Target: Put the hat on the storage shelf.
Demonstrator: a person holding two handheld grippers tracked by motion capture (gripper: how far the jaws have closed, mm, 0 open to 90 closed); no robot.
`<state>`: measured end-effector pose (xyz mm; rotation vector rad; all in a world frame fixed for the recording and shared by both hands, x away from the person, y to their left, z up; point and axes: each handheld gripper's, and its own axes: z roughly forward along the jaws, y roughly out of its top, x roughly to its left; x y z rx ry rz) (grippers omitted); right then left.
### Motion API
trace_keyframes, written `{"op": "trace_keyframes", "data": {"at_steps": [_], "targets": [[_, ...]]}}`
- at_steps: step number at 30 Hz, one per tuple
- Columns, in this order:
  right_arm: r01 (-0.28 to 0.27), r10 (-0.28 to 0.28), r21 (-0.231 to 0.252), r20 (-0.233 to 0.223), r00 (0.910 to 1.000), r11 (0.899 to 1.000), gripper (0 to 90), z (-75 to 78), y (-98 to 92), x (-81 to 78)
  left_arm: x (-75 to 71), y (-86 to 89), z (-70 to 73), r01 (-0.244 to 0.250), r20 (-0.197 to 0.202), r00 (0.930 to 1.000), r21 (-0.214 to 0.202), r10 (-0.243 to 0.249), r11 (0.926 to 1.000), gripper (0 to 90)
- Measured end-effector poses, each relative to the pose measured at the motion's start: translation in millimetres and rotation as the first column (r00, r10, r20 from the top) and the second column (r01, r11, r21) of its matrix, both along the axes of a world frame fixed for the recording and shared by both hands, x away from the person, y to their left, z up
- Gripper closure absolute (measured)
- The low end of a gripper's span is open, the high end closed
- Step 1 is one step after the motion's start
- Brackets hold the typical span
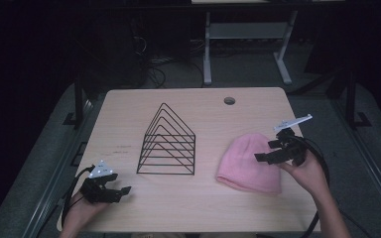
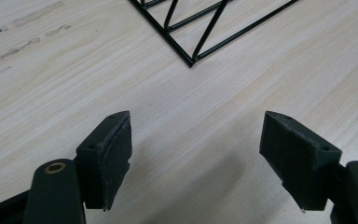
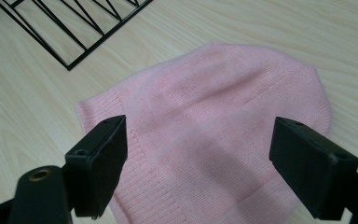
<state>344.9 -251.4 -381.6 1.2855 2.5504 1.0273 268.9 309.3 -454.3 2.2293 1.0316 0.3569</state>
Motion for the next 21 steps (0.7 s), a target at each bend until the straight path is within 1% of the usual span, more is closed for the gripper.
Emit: {"op": "trace_keyframes", "data": {"at_steps": [5,10,12,13,14,16,20,21], "targets": [[0.000,0.000,-0.008,-0.012,0.9999,1.000,18.7,-0.9,0.8,6.4,-0.1,0.1,0.1,-0.003,0.002,1.0000,-0.005,0.003,1.0000,25.4],[0.003,-0.004,-0.027,-0.024,0.9997,1.000,18.7,-1.0,2.6,16.7,-0.2,1.7,0.6,-0.004,0.001,1.0000,0.000,0.004,1.0000,25.4],[0.005,-0.006,-0.027,-0.024,0.9997,1.000,18.7,-1.5,2.0,21.6,-0.2,0.9,0.0,-0.005,0.001,1.0000,-0.007,0.005,1.0000,25.4],[0.018,-0.019,-0.023,-0.032,0.9993,1.000,18.7,-2.8,1.0,26.7,-0.1,-0.1,-0.9,-0.002,-0.006,1.0000,-0.004,0.001,1.0000,25.4],[0.020,-0.021,-0.024,-0.038,0.9990,1.000,18.7,-3.8,0.6,29.2,0.3,-0.1,-0.7,0.004,-0.004,1.0000,0.003,-0.004,1.0000,25.4],[0.021,-0.022,-0.027,-0.041,0.9989,0.999,18.7,-4.7,0.0,31.6,0.3,-0.2,-0.5,0.003,-0.002,1.0000,0.004,-0.003,1.0000,25.4],[0.037,-0.039,-0.026,-0.056,0.9977,0.999,18.8,-7.4,-2.9,39.6,0.0,0.9,-0.1,-0.004,0.000,1.0000,-0.005,0.004,1.0000,25.4],[0.044,-0.045,-0.026,-0.057,0.9973,0.999,18.7,-8.2,-3.9,41.9,0.0,1.4,0.1,-0.003,0.001,1.0000,-0.001,0.003,1.0000,25.4]]}}
